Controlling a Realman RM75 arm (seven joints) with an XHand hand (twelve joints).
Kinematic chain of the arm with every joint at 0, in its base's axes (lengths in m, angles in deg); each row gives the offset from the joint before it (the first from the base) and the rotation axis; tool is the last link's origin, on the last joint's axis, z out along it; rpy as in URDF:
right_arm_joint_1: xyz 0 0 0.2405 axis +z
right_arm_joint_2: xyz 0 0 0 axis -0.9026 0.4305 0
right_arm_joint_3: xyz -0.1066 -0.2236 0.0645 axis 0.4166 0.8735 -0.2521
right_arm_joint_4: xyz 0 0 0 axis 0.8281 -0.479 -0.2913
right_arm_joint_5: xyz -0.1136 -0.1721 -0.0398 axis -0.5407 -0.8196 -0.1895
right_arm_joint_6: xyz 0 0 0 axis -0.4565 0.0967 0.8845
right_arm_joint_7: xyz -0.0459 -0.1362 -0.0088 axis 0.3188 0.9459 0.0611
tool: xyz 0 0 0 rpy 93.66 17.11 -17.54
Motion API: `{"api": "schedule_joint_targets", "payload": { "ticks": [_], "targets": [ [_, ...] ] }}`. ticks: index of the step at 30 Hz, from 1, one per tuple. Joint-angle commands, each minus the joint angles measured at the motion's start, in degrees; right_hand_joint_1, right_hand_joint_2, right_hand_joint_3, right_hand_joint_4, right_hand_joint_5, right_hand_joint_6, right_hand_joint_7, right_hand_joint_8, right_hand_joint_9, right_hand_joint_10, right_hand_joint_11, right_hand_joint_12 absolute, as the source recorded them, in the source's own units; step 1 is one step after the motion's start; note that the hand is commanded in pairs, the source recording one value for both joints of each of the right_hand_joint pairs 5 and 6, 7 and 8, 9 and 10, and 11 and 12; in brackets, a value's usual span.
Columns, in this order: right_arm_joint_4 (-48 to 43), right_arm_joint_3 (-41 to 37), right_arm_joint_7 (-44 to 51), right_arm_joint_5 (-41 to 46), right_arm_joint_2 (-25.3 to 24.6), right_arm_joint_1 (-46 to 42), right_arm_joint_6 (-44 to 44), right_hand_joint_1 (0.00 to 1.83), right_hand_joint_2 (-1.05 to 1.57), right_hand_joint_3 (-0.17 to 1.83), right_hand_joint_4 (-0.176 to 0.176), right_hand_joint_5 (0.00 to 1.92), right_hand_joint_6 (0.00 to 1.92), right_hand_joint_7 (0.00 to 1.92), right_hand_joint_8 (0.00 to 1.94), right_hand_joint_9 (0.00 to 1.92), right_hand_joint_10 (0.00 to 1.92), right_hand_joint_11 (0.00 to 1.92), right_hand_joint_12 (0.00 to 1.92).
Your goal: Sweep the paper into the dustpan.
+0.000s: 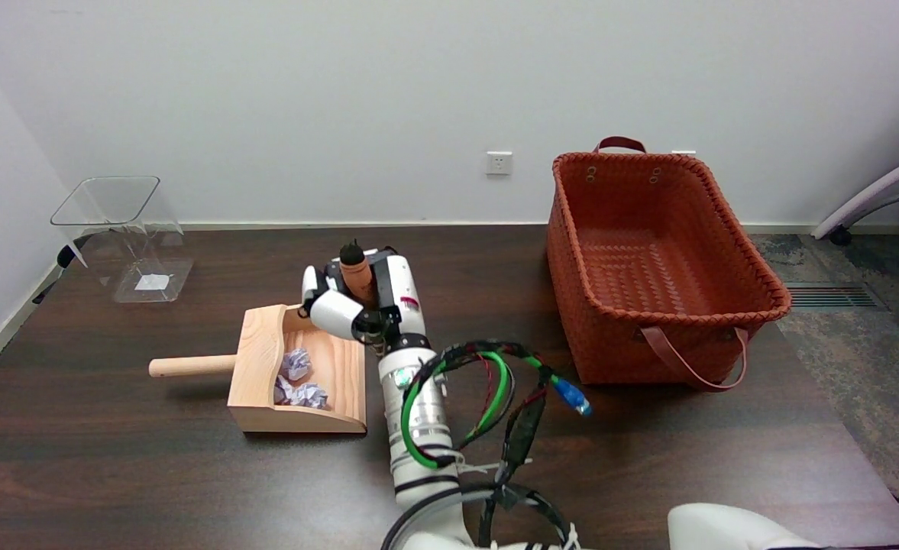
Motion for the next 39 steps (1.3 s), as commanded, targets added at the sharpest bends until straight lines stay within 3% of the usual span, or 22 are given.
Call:
{"api": "schedule_joint_targets", "payload": {
  "ticks": [1, 10, 24, 33, 39],
  "targets": [
    [2.09, -1.55, -6.81, 9.05, 0.95, 8.76, -10.12, 0.97, 1.57, 1.32, 0.0, 1.92, 1.92, 1.92, 1.92, 1.92, 1.92, 1.74, 1.74],
    [2.23, -1.31, -6.81, 9.03, 0.31, 13.18, -12.12, 0.97, 1.48, 1.45, 0.0, 1.92, 1.92, 1.92, 1.92, 1.92, 1.92, 1.76, 1.76],
    [8.64, -4.26, -11.61, 9.98, 1.89, 16.6, -21.15, 0.96, 1.36, 1.49, 0.0, 1.92, 1.92, 1.92, 1.92, 1.92, 1.92, 1.8, 1.8],
    [14.9, -6.31, -11.05, 9.98, 7.27, 14.2, -22.14, 0.96, 1.37, 1.43, 0.0, 1.92, 1.92, 1.92, 1.92, 1.92, 1.92, 1.82, 1.82],
    [17.09, -5.86, -10.97, 9.34, 13.51, 14.12, -22.43, 0.97, 1.52, 1.22, 0.0, 1.92, 1.92, 1.92, 1.92, 1.92, 1.92, 1.83, 1.83]
  ]
}}
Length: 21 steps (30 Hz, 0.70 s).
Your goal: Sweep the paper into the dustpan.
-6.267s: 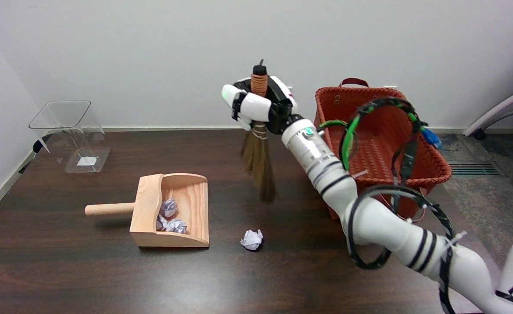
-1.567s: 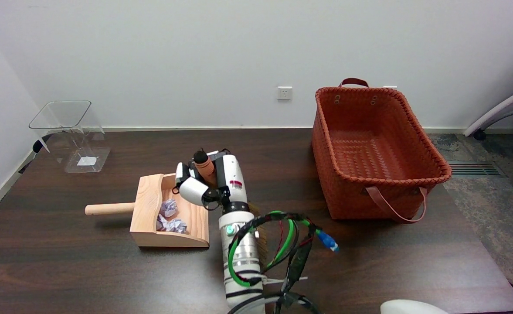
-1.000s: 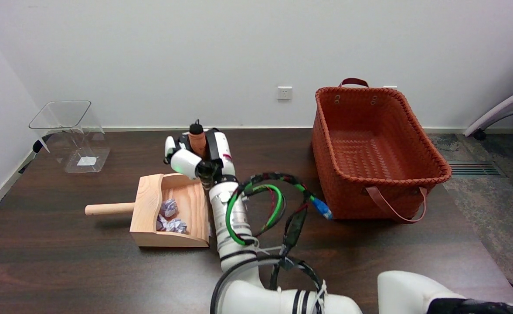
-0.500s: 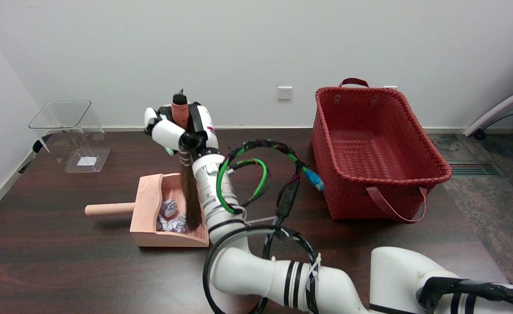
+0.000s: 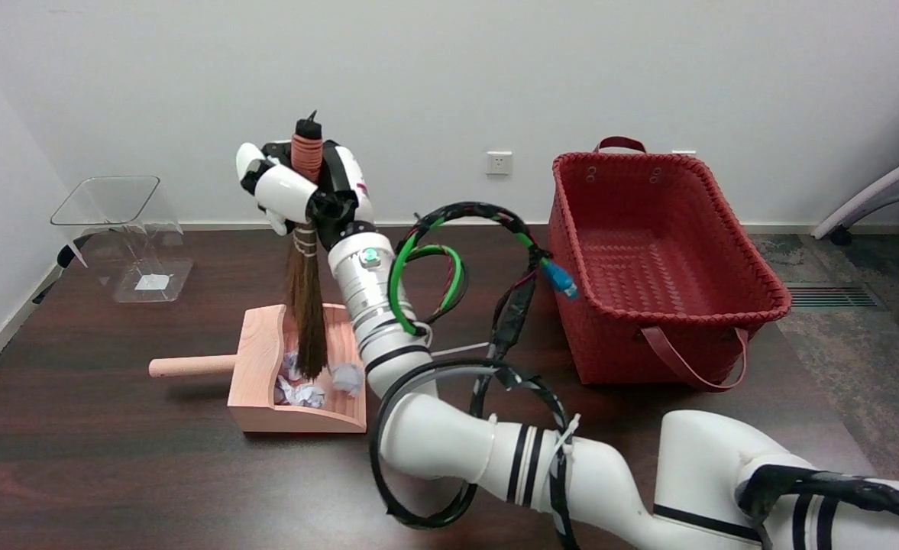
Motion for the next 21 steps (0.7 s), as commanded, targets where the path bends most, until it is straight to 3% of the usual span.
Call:
{"api": "schedule_joint_targets", "payload": {
  "ticks": [1, 11, 16, 21],
  "targets": [
    [8.35, -1.51, -0.94, -0.01, 11.2, -0.18, -3.72, 0.98, 1.54, 1.21, 0.0, 1.92, 1.92, 1.92, 1.92, 1.92, 1.92, 1.82, 1.82],
    [9.78, -1.1, 1.14, -3.08, 19.37, -3.86, -6.73, 1.06, 1.57, 1.05, 0.0, 1.92, 1.92, 1.92, 1.92, 1.92, 1.92, 1.74, 1.74],
    [9.91, -0.7, 7.82, -5.03, 21.21, -6.1, -7.82, 1.08, 1.57, 1.0, 0.0, 1.92, 1.92, 1.92, 1.92, 1.92, 1.92, 1.74, 1.74],
    [12.18, -1.68, 20.88, -6.13, 21.58, -10.13, -7.24, 1.09, 1.57, 0.92, 0.0, 1.92, 1.92, 1.92, 1.92, 1.92, 1.92, 1.73, 1.73]
  ]
}}
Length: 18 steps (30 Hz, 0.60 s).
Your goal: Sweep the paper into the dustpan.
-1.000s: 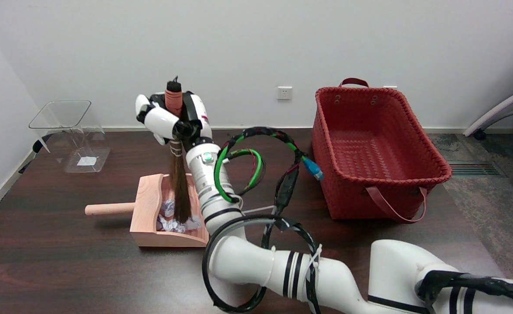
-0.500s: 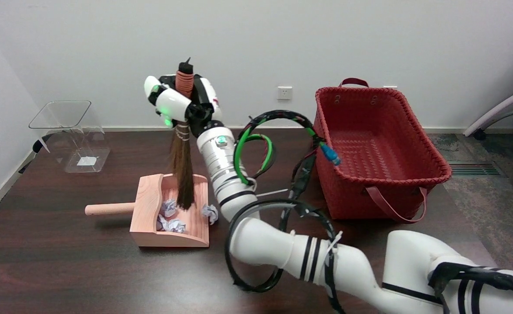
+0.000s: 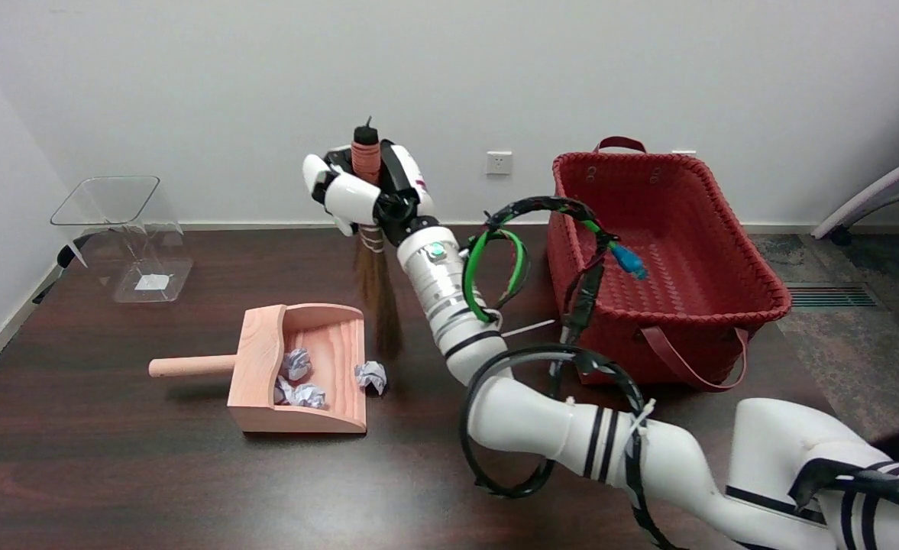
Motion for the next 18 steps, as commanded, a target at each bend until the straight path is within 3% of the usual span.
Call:
{"api": "schedule_joint_targets", "payload": {
  "ticks": [1, 6, 18],
  "targets": [
    [5.29, -0.65, 21.56, -4.48, 7.83, -8.45, -2.42, 1.1, 1.57, 0.9, 0.0, 1.92, 1.92, 1.92, 1.92, 1.92, 1.92, 1.73, 1.73],
    [5.44, -0.09, 27.83, -3.23, 3.01, -12.59, -2.33, 1.1, 1.57, 0.88, 0.0, 1.92, 1.92, 1.92, 1.92, 1.92, 1.92, 1.73, 1.73],
    [-4.26, 0.12, 27.82, -3.47, -7.34, -13.4, -2.33, 1.11, 1.57, 0.88, 0.0, 1.92, 1.92, 1.92, 1.92, 1.92, 1.92, 1.73, 1.73]
  ]
}}
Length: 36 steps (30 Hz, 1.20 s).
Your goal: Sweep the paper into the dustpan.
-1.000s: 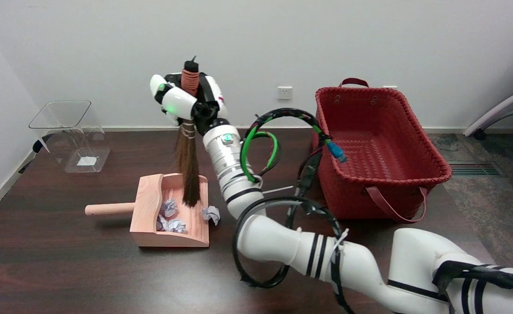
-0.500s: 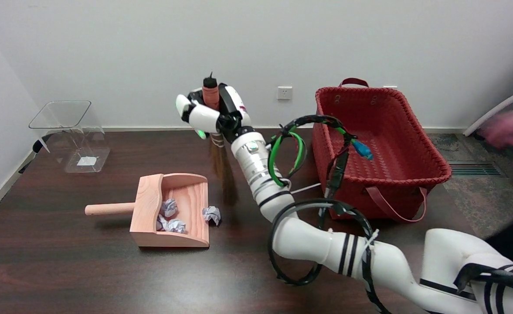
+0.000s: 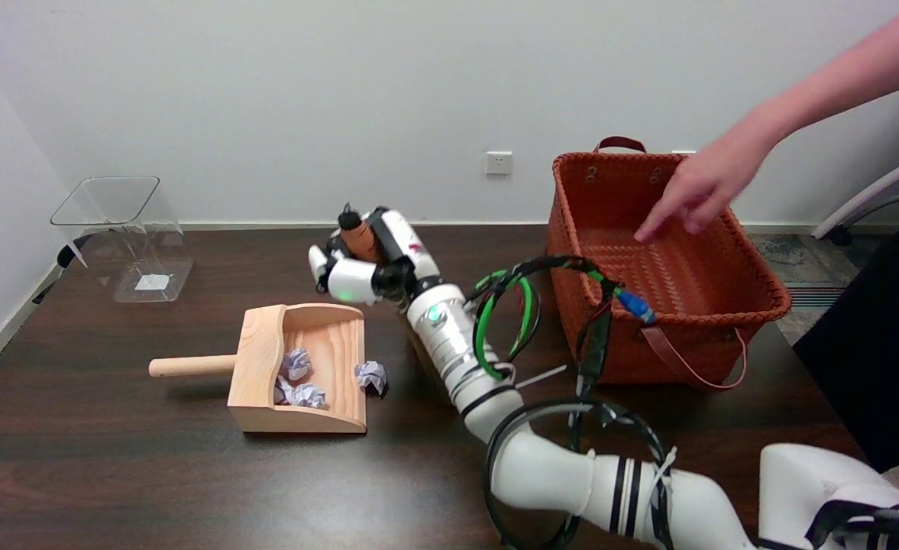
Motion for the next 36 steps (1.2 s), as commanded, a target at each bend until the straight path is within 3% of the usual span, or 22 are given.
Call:
{"api": "schedule_joint_targets", "payload": {
  "ticks": [1, 9, 18, 19, 21, 36],
  "targets": [
    [-7.95, 0.28, 8.86, -0.55, -9.89, -4.61, -0.45, 1.11, 1.57, 0.88, 0.0, 1.92, 1.92, 1.92, 1.92, 1.92, 1.92, 1.73, 1.73],
    [-17.54, 1.11, -5.78, -1.03, -14.92, 0.13, -1.06, 1.1, 1.57, 0.94, 0.0, 1.92, 1.92, 1.92, 1.92, 1.92, 1.92, 1.74, 1.74],
    [-20.19, 1.75, -20.74, -0.55, -16.38, 4.79, -4.0, 1.07, 1.57, 1.02, 0.0, 1.92, 1.92, 1.92, 1.92, 1.92, 1.92, 1.75, 1.75],
    [-18.91, -1.91, -24.11, -9.75, -18.79, 6.91, -1.94, 1.06, 1.57, 1.05, 0.0, 1.92, 1.92, 1.92, 1.92, 1.92, 1.92, 1.76, 1.76],
    [-20.19, 1.56, -23.48, -0.55, -16.54, 6.31, -5.99, 1.05, 1.57, 1.06, 0.0, 1.92, 1.92, 1.92, 1.92, 1.92, 1.92, 1.77, 1.77],
    [-17.48, 1.24, -41.2, -0.71, -14.76, 8.36, -6.6, 1.0, 1.56, 1.08, 0.0, 1.92, 1.92, 1.92, 1.92, 1.92, 1.92, 1.77, 1.77]
  ]
}}
